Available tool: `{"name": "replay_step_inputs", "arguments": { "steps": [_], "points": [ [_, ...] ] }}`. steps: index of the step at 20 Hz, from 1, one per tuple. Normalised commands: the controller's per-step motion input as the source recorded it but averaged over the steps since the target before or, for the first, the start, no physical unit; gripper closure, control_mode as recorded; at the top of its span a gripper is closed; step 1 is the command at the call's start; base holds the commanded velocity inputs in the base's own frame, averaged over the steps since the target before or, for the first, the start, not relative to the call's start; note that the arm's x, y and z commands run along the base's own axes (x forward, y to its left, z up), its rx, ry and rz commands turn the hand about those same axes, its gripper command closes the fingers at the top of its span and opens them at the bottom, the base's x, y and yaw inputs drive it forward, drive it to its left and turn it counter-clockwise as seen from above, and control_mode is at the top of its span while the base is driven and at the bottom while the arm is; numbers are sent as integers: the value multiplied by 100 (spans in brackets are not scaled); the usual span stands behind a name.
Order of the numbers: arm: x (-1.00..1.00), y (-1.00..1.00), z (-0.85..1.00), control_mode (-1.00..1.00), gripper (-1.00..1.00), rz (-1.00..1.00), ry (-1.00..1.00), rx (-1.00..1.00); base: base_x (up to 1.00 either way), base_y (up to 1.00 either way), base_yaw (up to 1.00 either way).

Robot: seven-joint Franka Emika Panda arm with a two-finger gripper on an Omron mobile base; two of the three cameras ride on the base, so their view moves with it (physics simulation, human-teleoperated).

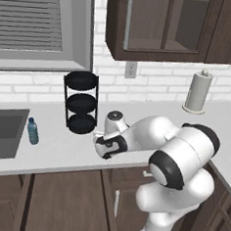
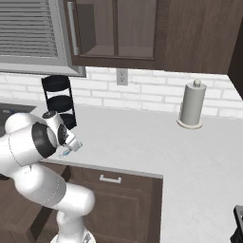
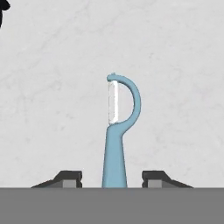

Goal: Pick the peeler from the drawer and place it on the counter.

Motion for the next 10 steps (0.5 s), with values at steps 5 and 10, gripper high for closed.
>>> {"name": "replay_step_inputs", "arguments": {
  "steps": [5,10],
  "points": [
    [0,0,1,-100,-100,0,0,0,0,0,0],
    [-26,9,30,-100,-100,-1,0,-11,0,0,0]
  ]
}}
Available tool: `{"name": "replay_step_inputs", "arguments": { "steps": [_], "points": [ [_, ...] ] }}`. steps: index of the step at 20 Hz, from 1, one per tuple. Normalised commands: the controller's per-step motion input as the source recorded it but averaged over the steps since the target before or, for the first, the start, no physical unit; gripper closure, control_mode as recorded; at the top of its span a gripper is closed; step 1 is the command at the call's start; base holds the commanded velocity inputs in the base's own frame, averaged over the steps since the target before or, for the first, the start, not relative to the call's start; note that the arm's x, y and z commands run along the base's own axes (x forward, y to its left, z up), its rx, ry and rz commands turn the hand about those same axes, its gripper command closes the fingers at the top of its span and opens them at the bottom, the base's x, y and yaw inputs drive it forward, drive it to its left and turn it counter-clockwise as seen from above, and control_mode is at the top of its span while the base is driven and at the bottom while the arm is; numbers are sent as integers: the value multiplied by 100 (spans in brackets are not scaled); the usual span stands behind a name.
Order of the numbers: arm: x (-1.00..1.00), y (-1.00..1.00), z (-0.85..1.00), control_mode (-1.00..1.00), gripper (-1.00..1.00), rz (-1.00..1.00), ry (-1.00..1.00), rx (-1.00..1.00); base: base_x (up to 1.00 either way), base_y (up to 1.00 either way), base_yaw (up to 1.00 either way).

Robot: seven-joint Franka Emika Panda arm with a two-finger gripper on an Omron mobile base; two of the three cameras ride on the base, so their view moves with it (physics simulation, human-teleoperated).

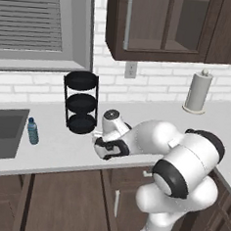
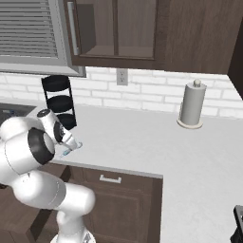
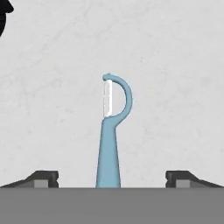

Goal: Pick the peeler from the drawer and place it on the counter.

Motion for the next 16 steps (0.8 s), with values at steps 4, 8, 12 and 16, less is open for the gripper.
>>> {"name": "replay_step_inputs", "arguments": {
  "steps": [4,8,12,16],
  "points": [
    [-64,16,57,-100,-100,0,0,-5,0,0,0],
    [-67,9,68,-100,-100,0,0,-3,0,0,0],
    [-45,0,91,-100,-100,0,0,1,0,0,0],
    [-35,-2,75,-100,-100,0,0,1,0,0,0]
  ]
}}
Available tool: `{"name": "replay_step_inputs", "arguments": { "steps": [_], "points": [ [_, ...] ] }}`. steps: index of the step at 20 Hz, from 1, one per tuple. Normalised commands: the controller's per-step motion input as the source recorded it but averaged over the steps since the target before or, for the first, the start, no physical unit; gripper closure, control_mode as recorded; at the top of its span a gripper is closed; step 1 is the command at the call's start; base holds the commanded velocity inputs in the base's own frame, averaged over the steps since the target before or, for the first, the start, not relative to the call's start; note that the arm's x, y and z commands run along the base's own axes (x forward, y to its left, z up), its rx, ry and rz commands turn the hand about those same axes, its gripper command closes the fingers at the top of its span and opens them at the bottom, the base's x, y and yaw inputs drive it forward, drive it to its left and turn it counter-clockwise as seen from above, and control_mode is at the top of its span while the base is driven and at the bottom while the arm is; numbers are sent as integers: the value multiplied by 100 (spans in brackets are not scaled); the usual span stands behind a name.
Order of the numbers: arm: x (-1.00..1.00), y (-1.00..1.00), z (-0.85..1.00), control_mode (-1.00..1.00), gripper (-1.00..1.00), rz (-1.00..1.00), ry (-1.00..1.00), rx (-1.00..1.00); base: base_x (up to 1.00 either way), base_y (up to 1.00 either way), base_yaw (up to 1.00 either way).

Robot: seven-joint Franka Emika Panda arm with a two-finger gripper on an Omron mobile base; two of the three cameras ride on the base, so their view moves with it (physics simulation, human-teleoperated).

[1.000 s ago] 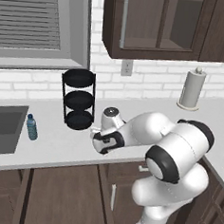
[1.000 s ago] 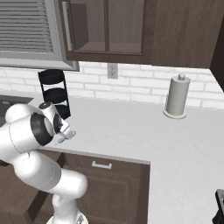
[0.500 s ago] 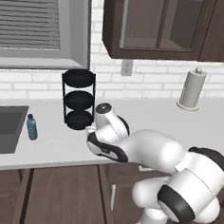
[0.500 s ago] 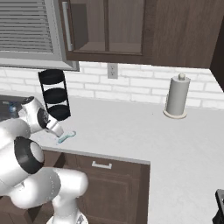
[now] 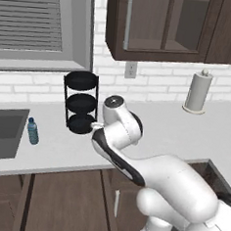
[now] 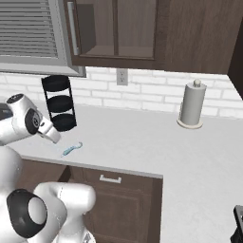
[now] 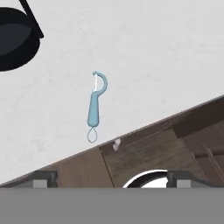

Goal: Pick the peeler from the drawer and place it on the counter.

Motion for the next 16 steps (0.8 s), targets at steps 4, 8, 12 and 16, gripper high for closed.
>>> {"name": "replay_step_inputs", "arguments": {
  "steps": [4,8,12,16],
  "points": [
    [-63,0,67,-100,-100,0,-9,0,0,0,0],
    [-62,3,56,-100,-100,0,-20,0,0,0,0],
    [-36,26,47,-100,-100,0,-16,-4,0,0,0],
    [-8,50,17,-100,-100,0,-4,-14,0,0,0]
  ]
}}
